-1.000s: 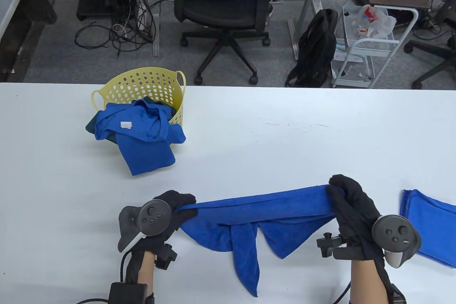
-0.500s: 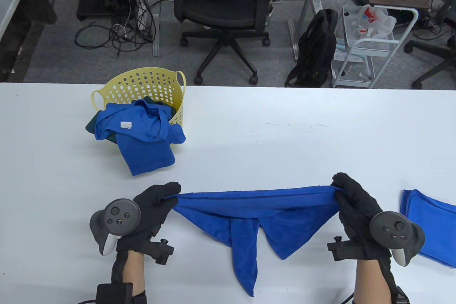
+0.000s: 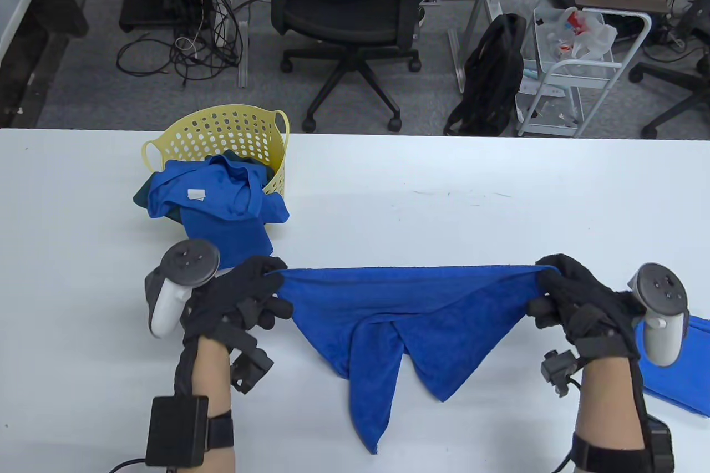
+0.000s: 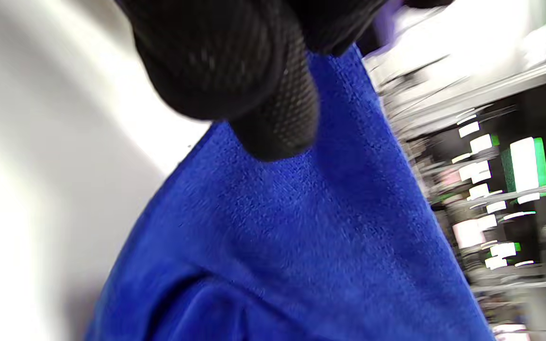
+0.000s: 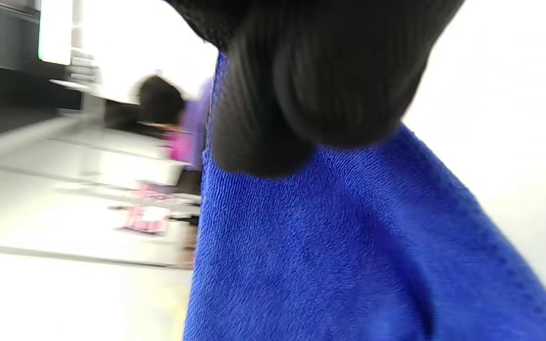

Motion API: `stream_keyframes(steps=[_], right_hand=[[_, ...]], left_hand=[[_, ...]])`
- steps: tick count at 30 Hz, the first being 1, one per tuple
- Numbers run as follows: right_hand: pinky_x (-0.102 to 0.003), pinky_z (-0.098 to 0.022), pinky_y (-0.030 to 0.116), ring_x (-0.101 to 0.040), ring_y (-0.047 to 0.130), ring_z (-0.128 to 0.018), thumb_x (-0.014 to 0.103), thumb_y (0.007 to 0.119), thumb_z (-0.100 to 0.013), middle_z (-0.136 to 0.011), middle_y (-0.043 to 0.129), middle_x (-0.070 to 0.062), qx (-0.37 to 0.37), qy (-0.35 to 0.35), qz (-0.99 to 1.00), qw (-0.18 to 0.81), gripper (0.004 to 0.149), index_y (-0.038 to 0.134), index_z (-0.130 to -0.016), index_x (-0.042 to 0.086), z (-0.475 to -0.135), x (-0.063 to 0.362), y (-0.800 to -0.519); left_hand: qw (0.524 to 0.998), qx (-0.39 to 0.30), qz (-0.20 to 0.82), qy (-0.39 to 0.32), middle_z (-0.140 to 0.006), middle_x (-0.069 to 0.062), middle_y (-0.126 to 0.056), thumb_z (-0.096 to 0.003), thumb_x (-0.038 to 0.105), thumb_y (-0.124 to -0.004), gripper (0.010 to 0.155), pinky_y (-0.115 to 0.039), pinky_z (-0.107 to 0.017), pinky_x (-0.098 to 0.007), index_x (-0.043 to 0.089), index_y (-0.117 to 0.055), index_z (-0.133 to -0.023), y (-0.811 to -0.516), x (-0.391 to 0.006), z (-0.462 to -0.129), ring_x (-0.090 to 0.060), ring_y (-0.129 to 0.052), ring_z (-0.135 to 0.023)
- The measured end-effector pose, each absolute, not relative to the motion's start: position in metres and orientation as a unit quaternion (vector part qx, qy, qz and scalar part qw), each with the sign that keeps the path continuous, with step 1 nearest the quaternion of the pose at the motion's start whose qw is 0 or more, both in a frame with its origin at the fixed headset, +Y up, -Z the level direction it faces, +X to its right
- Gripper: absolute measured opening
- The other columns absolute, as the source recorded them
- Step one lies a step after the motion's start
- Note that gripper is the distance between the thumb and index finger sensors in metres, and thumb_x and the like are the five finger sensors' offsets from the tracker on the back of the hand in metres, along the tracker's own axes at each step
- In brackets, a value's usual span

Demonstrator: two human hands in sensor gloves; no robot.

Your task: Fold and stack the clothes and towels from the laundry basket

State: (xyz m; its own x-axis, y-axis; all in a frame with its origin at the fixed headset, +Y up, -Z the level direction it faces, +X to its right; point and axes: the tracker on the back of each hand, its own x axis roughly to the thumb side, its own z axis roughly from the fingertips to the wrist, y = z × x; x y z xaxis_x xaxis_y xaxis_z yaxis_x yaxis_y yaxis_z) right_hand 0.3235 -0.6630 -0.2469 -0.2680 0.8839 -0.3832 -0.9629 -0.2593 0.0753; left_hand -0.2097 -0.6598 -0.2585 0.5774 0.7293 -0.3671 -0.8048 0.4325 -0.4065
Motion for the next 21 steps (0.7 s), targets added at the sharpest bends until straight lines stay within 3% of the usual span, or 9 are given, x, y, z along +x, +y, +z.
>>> stream_keyframes(steps=[1, 3, 5, 8, 11, 14, 18, 21], right_hand=[[-0.037, -0.04, 0.096, -0.029, 0.103, -0.06, 0.013, 0.066, -0.062, -0.09, 0.076, -0.042, -0.155, 0.138, 0.795, 0.57, 0.04, 0.064, -0.098, -0.004, -0.252, 0.324, -0.661], [-0.045, -0.051, 0.09, -0.036, 0.095, -0.075, 0.014, 0.065, -0.061, -0.096, 0.072, -0.04, -0.135, 0.012, 0.814, 0.565, 0.04, 0.064, -0.098, -0.001, -0.263, 0.319, -0.644], [-0.052, -0.056, 0.083, -0.039, 0.091, -0.08, 0.013, 0.066, -0.06, -0.1, 0.069, -0.037, -0.067, -0.141, 0.77, 0.619, 0.04, 0.065, -0.097, 0.001, -0.266, 0.314, -0.613], [-0.055, -0.063, 0.075, -0.037, 0.087, -0.086, 0.016, 0.065, -0.059, -0.105, 0.066, -0.03, 0.024, -0.232, 0.749, 0.62, 0.04, 0.065, -0.098, 0.007, -0.255, 0.316, -0.571], [-0.056, -0.067, 0.07, -0.033, 0.086, -0.089, 0.019, 0.065, -0.06, -0.108, 0.066, -0.025, 0.094, -0.266, 0.756, 0.591, 0.04, 0.064, -0.099, 0.011, -0.235, 0.324, -0.554], [-0.058, -0.069, 0.066, -0.033, 0.086, -0.09, 0.019, 0.066, -0.061, -0.109, 0.066, -0.024, 0.143, -0.268, 0.754, 0.582, 0.04, 0.065, -0.1, 0.012, -0.212, 0.334, -0.563], [-0.06, -0.069, 0.065, -0.034, 0.088, -0.089, 0.02, 0.067, -0.061, -0.109, 0.068, -0.025, 0.15, -0.201, 0.805, 0.538, 0.04, 0.067, -0.1, 0.01, -0.19, 0.344, -0.606], [-0.063, -0.067, 0.066, -0.037, 0.09, -0.085, 0.021, 0.07, -0.062, -0.106, 0.073, -0.025, 0.121, -0.075, 0.865, 0.481, 0.04, 0.069, -0.1, 0.009, -0.183, 0.349, -0.655]], left_hand=[[0.849, -0.268, 0.447, 0.083, -0.099, -0.021, -0.089, -0.0675, 0.03, -0.071, 0.047, -0.098, -0.045, -0.026, 0.011, -0.065, -0.11, -0.658, -0.206, -0.265, -0.019, -0.111, -0.066], [0.869, -0.137, 0.465, 0.094, -0.103, -0.019, -0.085, -0.0649, 0.03, -0.071, 0.047, -0.097, -0.053, -0.029, 0.013, -0.064, -0.108, -0.64, -0.192, -0.282, -0.022, -0.107, -0.076], [0.877, 0.063, 0.475, 0.048, -0.107, -0.015, -0.082, -0.0624, 0.03, -0.07, 0.047, -0.094, -0.058, -0.029, 0.018, -0.064, -0.107, -0.606, -0.178, -0.29, -0.022, -0.104, -0.082], [0.858, 0.197, 0.473, -0.035, -0.111, -0.007, -0.077, -0.0607, 0.033, -0.069, 0.046, -0.09, -0.064, -0.028, 0.027, -0.061, -0.106, -0.566, -0.177, -0.284, -0.018, -0.099, -0.09], [0.837, 0.232, 0.481, -0.117, -0.113, -0.007, -0.074, -0.0607, 0.034, -0.07, 0.046, -0.087, -0.067, -0.03, 0.029, -0.061, -0.106, -0.548, -0.184, -0.264, -0.019, -0.097, -0.092], [0.835, 0.264, 0.449, -0.178, -0.113, -0.006, -0.075, -0.0595, 0.035, -0.071, 0.046, -0.087, -0.066, -0.03, 0.03, -0.063, -0.105, -0.557, -0.191, -0.236, -0.019, -0.097, -0.092], [0.879, 0.184, 0.392, -0.199, -0.113, -0.008, -0.076, -0.0598, 0.035, -0.072, 0.046, -0.088, -0.066, -0.032, 0.029, -0.064, -0.105, -0.603, -0.194, -0.208, -0.021, -0.098, -0.092], [0.914, 0.088, 0.35, -0.187, -0.111, -0.008, -0.08, -0.06, 0.036, -0.072, 0.047, -0.089, -0.064, -0.032, 0.027, -0.066, -0.106, -0.657, -0.195, -0.193, -0.021, -0.1, -0.089]])
